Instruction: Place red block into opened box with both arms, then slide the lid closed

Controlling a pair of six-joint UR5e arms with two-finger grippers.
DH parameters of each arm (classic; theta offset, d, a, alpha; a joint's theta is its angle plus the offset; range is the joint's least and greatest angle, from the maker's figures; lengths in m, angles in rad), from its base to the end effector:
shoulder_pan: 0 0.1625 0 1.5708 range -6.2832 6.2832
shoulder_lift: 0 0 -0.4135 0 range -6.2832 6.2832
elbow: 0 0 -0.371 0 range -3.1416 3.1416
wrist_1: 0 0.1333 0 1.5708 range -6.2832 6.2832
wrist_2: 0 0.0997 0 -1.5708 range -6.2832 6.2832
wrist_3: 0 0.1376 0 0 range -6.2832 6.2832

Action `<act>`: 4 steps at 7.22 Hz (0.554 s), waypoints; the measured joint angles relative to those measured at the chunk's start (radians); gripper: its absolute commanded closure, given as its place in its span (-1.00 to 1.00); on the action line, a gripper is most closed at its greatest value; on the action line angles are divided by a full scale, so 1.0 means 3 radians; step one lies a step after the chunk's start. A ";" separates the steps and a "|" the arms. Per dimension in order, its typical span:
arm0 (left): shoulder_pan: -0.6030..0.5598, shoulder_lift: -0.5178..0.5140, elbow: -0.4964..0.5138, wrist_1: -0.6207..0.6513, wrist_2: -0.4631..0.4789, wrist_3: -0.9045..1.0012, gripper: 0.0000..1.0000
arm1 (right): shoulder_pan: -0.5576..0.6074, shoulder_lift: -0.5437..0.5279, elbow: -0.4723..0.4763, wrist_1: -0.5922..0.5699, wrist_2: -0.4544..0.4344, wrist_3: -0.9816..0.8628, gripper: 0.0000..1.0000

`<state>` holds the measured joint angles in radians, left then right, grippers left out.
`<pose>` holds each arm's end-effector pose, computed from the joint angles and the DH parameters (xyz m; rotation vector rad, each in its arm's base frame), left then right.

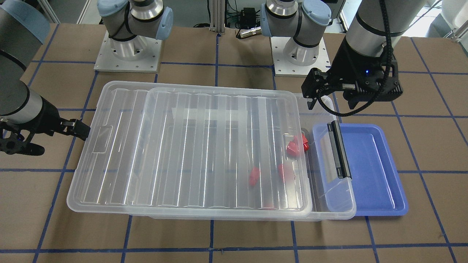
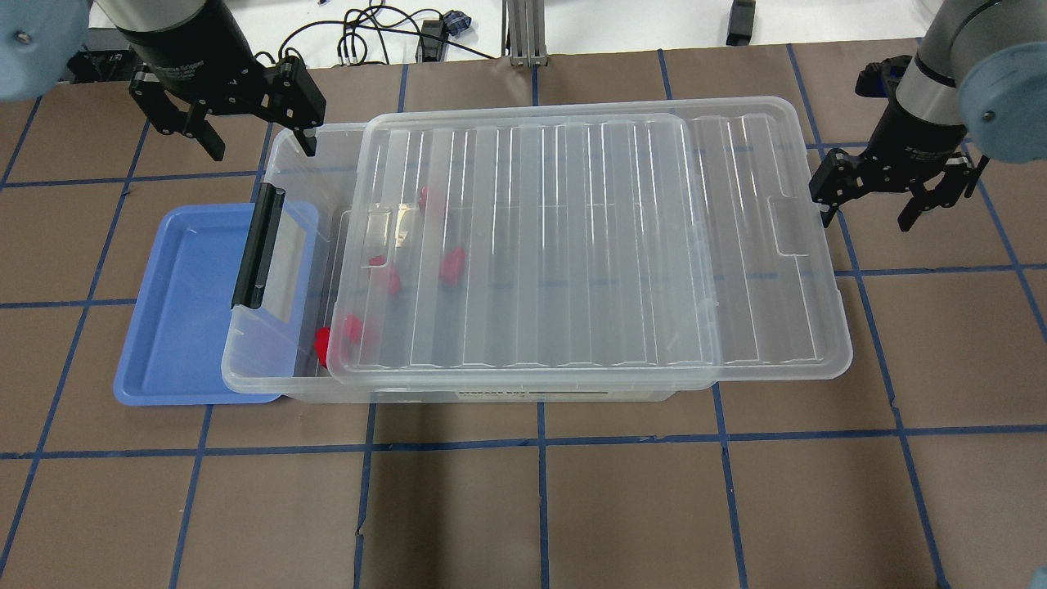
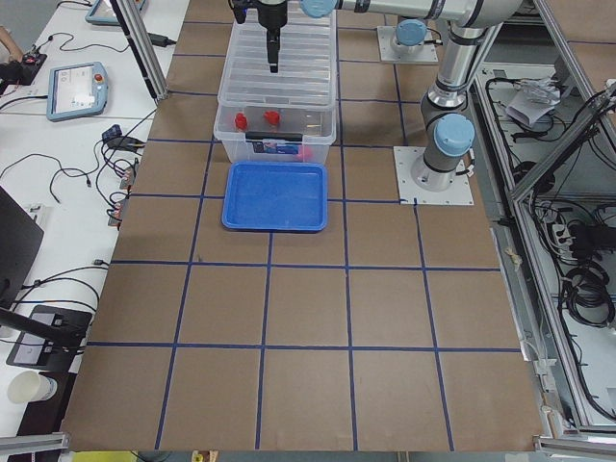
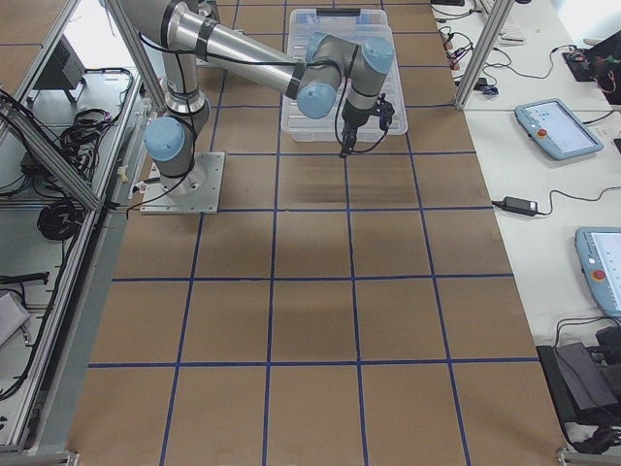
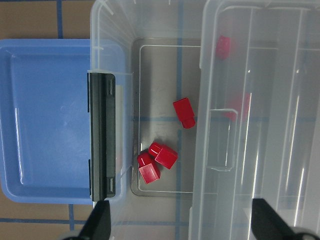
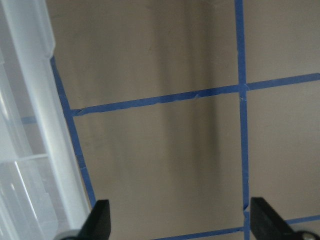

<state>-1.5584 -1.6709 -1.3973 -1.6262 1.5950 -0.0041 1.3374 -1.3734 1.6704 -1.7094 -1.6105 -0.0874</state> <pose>-0.1236 -0.5151 0.4654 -0.0261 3.1171 -0.0279 0.0058 -0.5283 0.3079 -0.2225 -3.1095 -0.2541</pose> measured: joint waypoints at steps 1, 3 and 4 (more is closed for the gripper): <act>0.0000 0.0004 -0.0005 0.0003 0.0001 -0.0001 -1.00 | 0.0089 0.0001 0.0000 -0.0001 0.0010 0.0131 -1.00; 0.0000 0.0005 0.0004 0.0012 -0.0006 -0.0010 -1.00 | 0.0248 0.0005 0.0000 -0.0010 0.0014 0.0316 -1.00; 0.0000 -0.0001 -0.0008 0.0013 -0.0007 -0.0020 -1.00 | 0.0290 0.0005 0.0000 -0.0012 0.0016 0.0344 -1.00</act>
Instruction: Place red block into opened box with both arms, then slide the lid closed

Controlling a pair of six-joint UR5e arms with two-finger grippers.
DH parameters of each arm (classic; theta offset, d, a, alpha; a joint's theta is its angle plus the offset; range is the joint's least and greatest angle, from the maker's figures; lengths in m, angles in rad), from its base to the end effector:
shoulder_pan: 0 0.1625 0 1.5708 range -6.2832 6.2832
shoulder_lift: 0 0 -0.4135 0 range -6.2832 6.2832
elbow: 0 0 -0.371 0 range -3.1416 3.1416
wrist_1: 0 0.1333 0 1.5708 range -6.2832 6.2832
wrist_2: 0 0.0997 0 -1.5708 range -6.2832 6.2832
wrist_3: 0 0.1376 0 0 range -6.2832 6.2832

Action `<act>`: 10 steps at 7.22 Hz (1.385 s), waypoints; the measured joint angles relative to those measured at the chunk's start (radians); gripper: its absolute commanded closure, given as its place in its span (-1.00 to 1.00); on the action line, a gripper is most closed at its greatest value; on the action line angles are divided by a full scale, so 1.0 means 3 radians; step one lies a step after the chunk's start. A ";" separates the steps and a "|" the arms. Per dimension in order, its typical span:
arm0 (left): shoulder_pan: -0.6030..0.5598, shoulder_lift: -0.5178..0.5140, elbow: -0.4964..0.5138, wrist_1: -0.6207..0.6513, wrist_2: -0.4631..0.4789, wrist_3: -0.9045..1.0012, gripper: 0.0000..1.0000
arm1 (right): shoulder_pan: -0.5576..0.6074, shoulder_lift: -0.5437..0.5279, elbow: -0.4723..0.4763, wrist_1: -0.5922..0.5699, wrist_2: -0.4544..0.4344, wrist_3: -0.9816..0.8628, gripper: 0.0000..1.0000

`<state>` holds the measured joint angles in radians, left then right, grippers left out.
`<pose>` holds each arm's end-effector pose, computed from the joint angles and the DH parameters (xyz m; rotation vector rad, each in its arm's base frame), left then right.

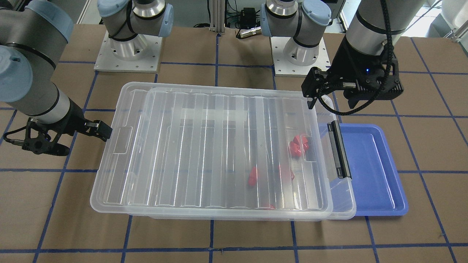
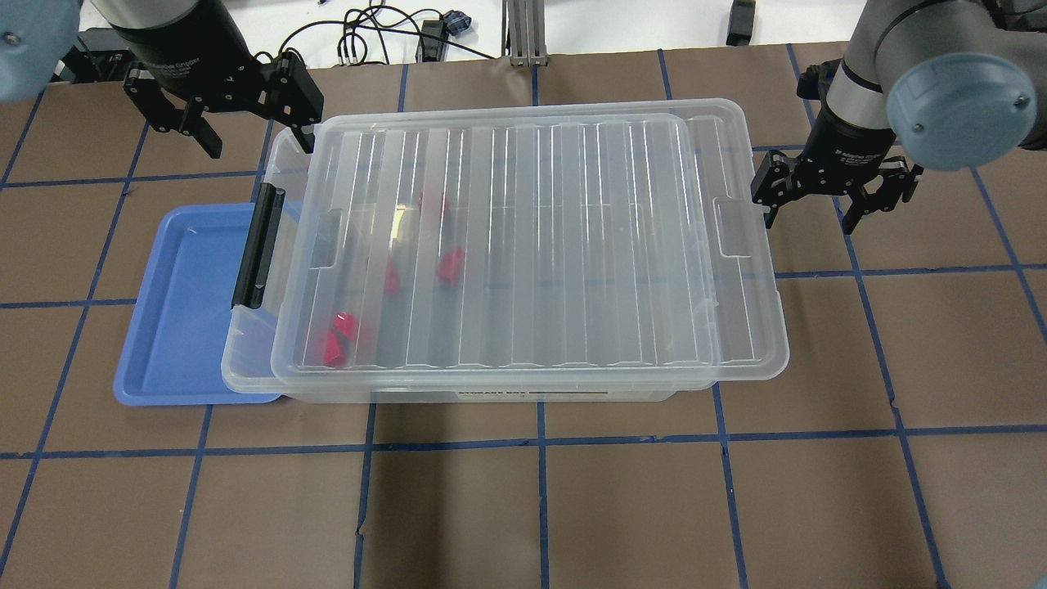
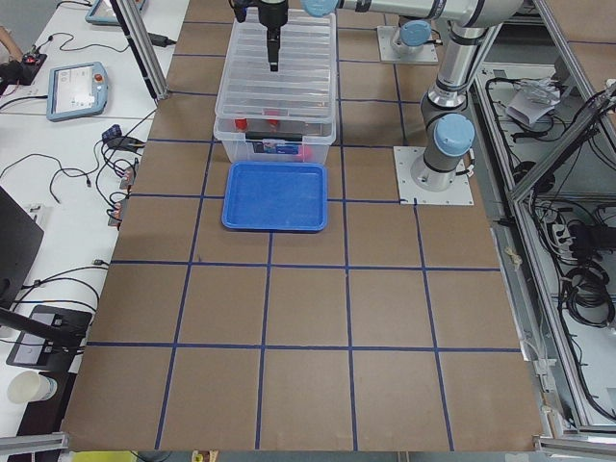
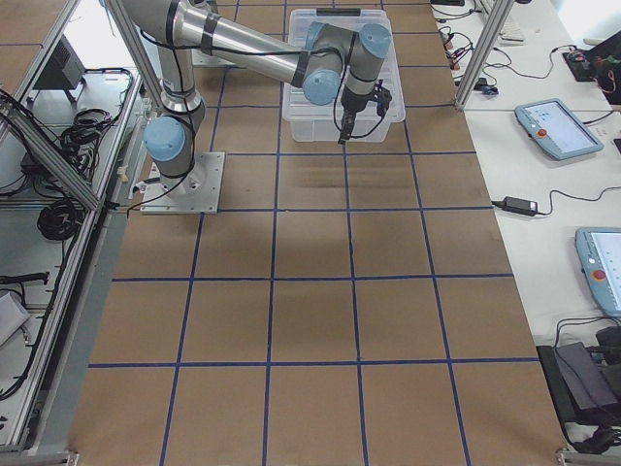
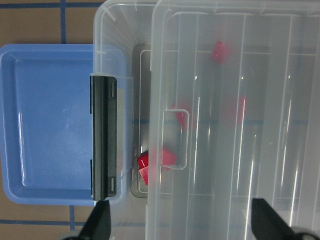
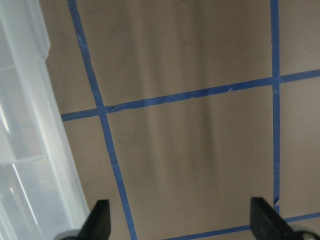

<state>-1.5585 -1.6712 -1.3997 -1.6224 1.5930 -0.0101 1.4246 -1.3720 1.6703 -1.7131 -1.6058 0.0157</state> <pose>-0.1239 -0.5154 0.4645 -0.0353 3.1190 -0.0297 0.0523 -0.5266 0.3075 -0.2470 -3.0974 -0.2459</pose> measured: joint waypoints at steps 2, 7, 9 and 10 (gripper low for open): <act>0.0000 -0.0034 -0.0005 0.0011 0.0001 -0.0019 -1.00 | 0.0057 0.0001 -0.0004 -0.0001 0.0007 0.0017 -1.00; 0.0000 -0.0041 0.0016 0.0018 0.0000 -0.0027 -1.00 | 0.0146 0.0002 -0.0003 0.0002 0.0029 0.0148 -1.00; 0.0002 -0.0044 0.0024 0.0019 0.0000 -0.0026 -1.00 | 0.0168 0.0002 -0.0004 0.0001 0.0032 0.0152 -1.00; 0.0007 -0.0040 0.0026 0.0017 -0.0001 -0.0024 -1.00 | 0.0177 0.0002 -0.0004 0.0003 0.0040 0.0152 -1.00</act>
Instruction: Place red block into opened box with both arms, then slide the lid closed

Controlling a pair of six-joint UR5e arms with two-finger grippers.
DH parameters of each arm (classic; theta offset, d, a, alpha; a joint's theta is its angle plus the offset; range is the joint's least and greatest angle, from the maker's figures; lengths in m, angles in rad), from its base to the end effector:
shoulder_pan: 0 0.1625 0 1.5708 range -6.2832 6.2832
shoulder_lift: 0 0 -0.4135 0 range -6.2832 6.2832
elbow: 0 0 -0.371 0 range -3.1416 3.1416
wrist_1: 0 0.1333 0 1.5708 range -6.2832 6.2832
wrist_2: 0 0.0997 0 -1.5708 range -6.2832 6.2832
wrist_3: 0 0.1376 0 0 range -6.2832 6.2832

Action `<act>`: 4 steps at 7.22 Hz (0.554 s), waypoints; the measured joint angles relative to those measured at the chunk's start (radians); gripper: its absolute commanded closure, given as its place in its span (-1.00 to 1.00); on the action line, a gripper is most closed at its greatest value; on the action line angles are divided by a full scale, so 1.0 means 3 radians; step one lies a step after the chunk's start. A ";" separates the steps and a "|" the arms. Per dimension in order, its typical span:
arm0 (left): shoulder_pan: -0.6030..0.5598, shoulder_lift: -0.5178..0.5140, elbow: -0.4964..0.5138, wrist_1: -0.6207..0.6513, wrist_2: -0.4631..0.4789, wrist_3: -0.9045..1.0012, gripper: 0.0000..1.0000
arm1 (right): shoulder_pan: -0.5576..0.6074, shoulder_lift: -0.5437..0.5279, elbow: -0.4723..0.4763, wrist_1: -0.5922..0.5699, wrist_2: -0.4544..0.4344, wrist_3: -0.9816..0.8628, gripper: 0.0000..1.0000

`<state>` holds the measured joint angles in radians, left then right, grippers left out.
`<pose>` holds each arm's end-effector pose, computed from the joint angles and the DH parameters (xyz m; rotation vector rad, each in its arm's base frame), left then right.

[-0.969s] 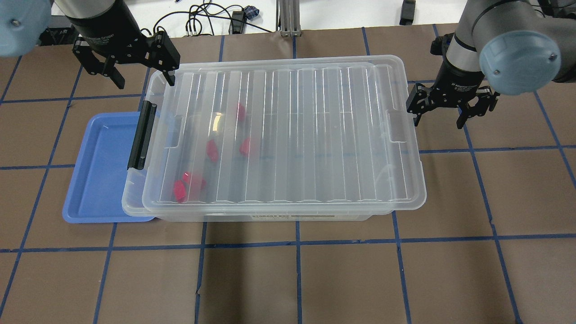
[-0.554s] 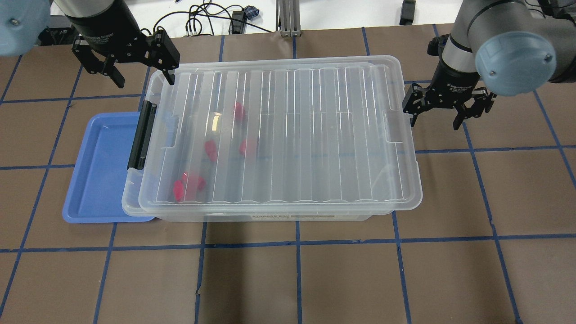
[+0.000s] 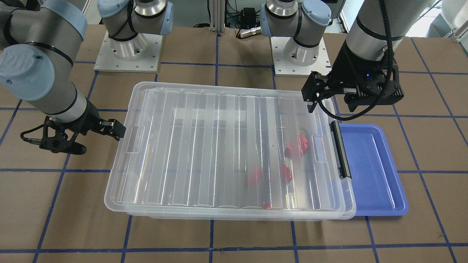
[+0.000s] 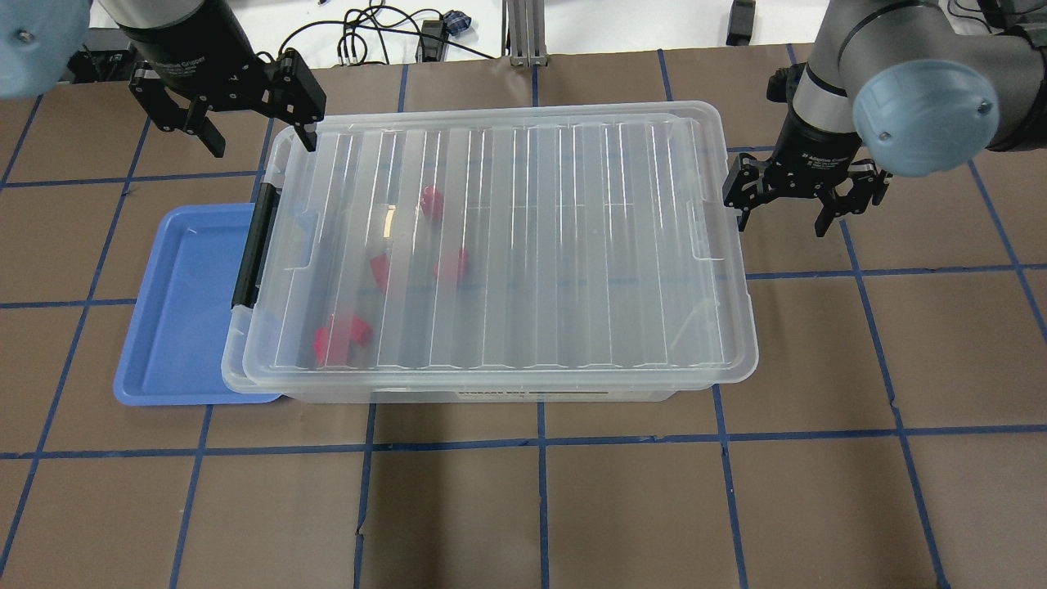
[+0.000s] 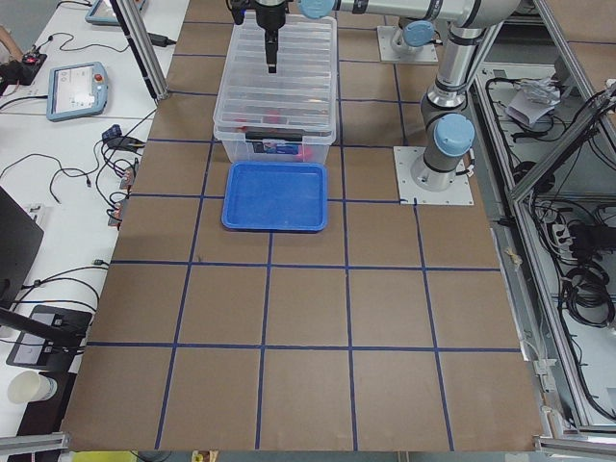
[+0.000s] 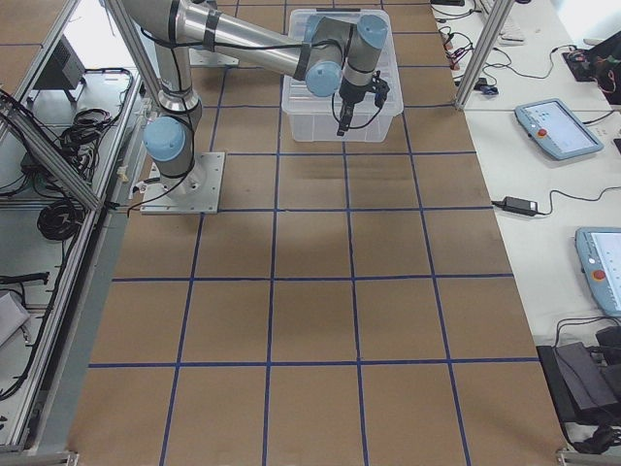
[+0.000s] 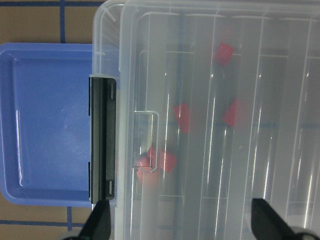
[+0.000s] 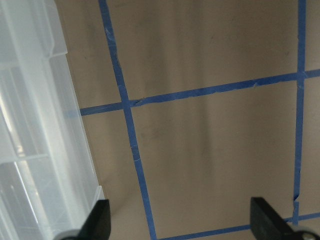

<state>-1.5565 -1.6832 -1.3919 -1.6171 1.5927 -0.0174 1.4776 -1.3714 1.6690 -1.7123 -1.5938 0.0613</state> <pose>-0.1229 -0.5208 0.4625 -0.0498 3.1192 -0.0315 0.0818 -0.5236 0.3076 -0.2373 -3.1025 -0.2439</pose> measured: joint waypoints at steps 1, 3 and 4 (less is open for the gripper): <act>0.0002 0.0006 0.0001 -0.0001 -0.0001 0.0001 -1.00 | 0.0004 0.0002 0.0000 0.0001 0.0023 0.0000 -1.00; 0.0003 0.0006 0.0005 -0.0001 0.0003 0.0002 -1.00 | 0.0000 -0.0002 -0.0018 0.0007 0.0049 -0.0018 -1.00; 0.0003 0.0003 0.0008 -0.0001 0.0005 0.0002 -1.00 | -0.0011 -0.0047 -0.0059 0.0017 0.0049 -0.0058 -1.00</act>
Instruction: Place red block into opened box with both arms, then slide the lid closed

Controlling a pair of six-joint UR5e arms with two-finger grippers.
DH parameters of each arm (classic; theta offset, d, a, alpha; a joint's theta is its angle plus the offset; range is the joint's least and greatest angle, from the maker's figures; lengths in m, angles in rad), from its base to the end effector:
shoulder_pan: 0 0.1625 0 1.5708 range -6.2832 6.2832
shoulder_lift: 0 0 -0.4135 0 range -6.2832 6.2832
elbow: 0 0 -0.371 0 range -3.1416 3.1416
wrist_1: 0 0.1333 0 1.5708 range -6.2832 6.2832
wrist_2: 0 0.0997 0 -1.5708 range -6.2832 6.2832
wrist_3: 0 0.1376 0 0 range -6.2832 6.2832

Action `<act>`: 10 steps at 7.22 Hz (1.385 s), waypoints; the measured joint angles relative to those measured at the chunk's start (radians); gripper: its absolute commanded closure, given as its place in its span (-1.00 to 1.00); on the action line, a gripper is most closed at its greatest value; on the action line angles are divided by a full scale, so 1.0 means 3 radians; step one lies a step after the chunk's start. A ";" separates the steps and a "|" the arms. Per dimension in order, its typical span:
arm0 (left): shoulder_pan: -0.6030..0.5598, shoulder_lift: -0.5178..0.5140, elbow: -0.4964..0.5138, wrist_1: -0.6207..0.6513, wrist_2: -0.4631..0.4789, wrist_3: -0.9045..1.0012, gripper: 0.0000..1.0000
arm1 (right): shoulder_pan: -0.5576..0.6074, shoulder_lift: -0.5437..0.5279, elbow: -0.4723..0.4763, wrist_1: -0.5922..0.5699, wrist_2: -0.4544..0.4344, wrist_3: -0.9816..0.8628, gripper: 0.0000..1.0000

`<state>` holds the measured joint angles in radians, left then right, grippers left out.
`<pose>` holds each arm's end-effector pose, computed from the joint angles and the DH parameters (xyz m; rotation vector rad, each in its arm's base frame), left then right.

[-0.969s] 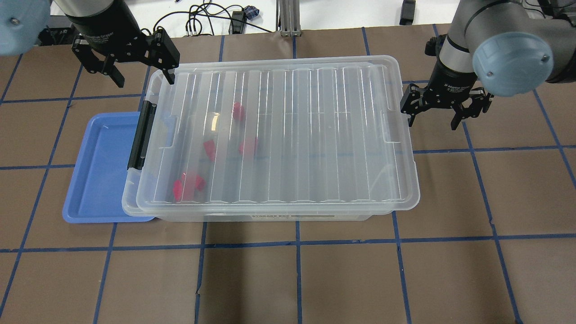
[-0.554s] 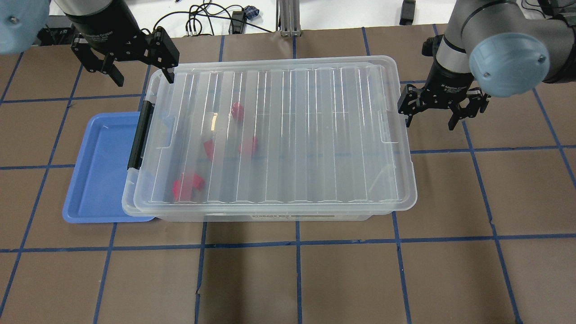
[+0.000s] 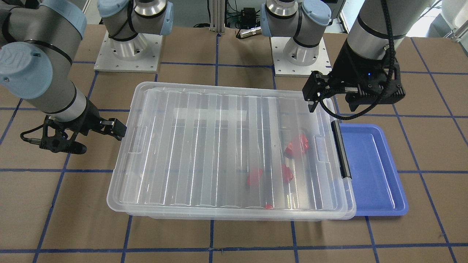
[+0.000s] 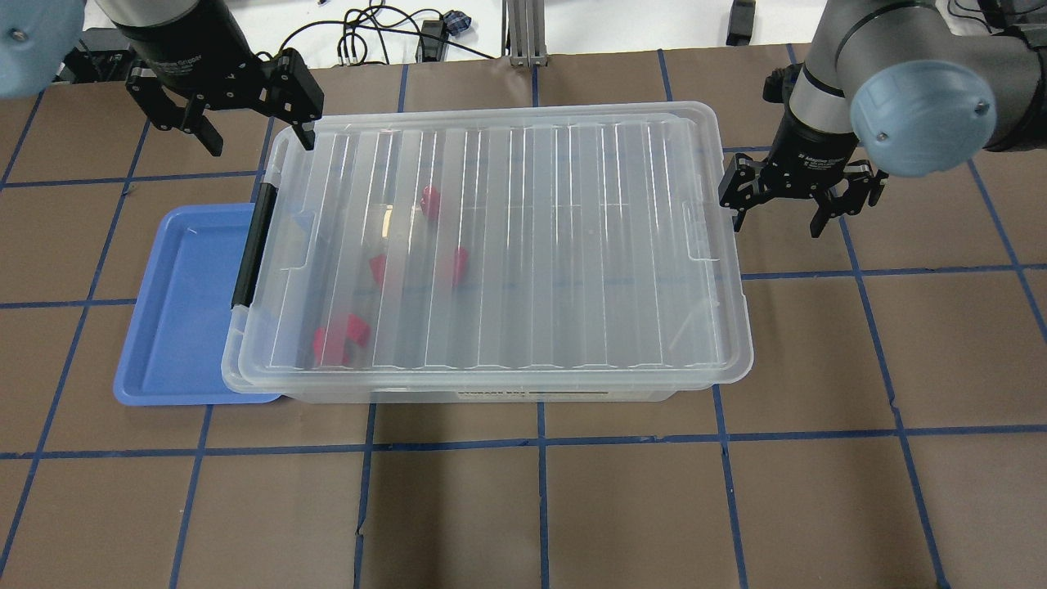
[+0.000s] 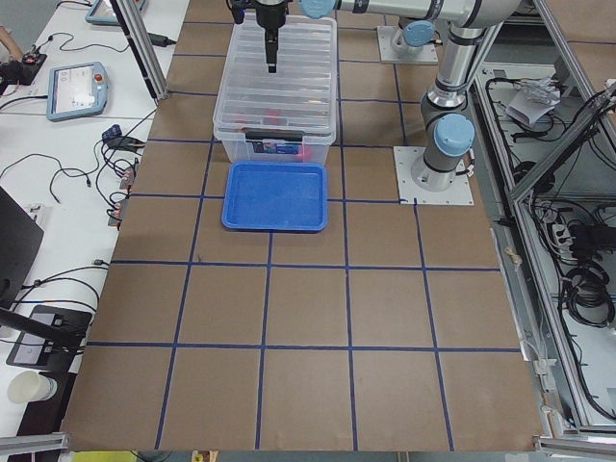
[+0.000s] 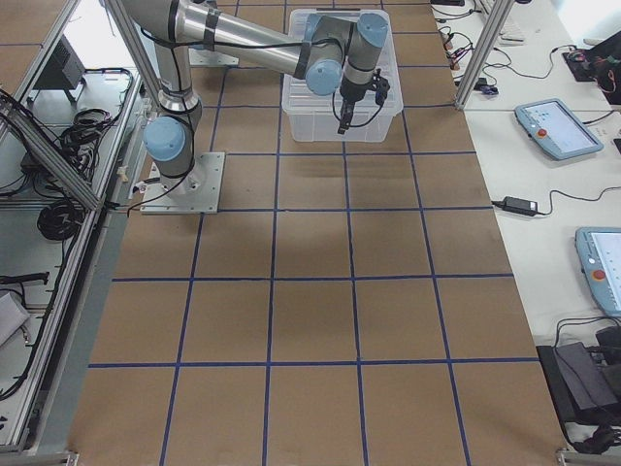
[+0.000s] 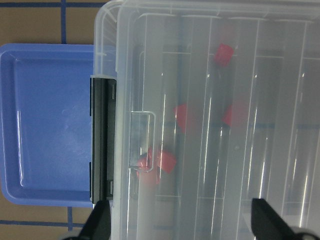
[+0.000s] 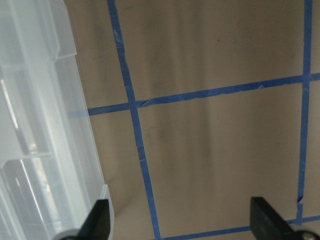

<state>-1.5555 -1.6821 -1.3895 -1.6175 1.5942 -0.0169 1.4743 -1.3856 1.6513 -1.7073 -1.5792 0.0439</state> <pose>-0.1221 -0.5208 0.4642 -0.0506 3.1176 -0.0363 0.0819 -0.5256 0.3222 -0.2187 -3.1224 -0.2028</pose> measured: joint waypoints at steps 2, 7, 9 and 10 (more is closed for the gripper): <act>0.0000 0.0006 0.0007 0.0002 -0.0001 0.0001 -1.00 | -0.0005 -0.0272 -0.0105 0.0119 -0.0020 -0.0016 -1.00; -0.0006 0.0037 -0.0016 0.0002 0.0009 0.0030 -1.00 | 0.0090 -0.0832 -0.0112 0.0733 0.0001 0.0083 -1.00; -0.0008 0.0123 -0.0027 -0.0002 0.0001 0.0038 -1.00 | 0.0260 -0.0833 -0.0119 0.0724 -0.0015 0.0141 -1.00; -0.0003 0.0115 -0.0011 -0.0010 -0.0009 0.0040 -1.00 | 0.0289 -0.0835 -0.0135 0.0685 -0.0016 0.0156 -1.00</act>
<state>-1.5563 -1.6477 -1.3928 -1.6206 1.5914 -0.0049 1.5610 -1.6361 1.6108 -1.5018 -1.5839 0.0908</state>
